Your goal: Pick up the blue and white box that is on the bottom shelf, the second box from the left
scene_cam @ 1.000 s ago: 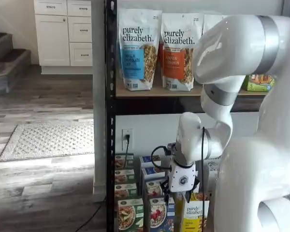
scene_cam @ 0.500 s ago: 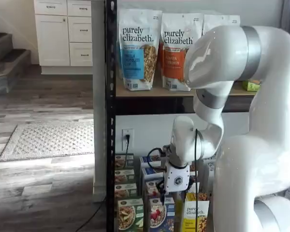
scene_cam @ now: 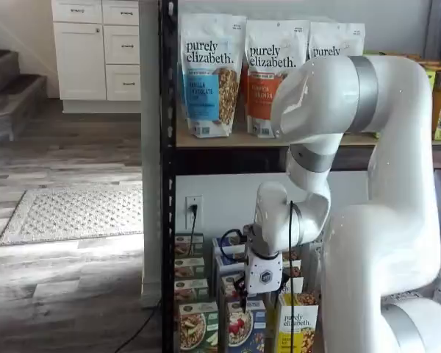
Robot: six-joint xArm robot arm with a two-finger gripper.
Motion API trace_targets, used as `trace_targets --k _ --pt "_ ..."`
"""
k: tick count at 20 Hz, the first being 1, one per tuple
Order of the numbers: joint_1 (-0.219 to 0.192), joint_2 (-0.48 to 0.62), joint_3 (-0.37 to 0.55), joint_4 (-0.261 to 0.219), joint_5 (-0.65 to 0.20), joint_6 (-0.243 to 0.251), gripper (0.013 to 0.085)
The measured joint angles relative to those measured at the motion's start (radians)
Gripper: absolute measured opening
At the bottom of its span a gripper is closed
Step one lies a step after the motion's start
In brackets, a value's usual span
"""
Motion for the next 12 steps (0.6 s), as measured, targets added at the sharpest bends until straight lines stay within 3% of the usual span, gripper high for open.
trace_targets --k 8,12 --pt "-0.003 0.070 -0.066 0.022 -0.021 -0.025 0.0850" --pt "-0.007 0.105 -0.109 0.012 -0.012 -0.018 0.0850"
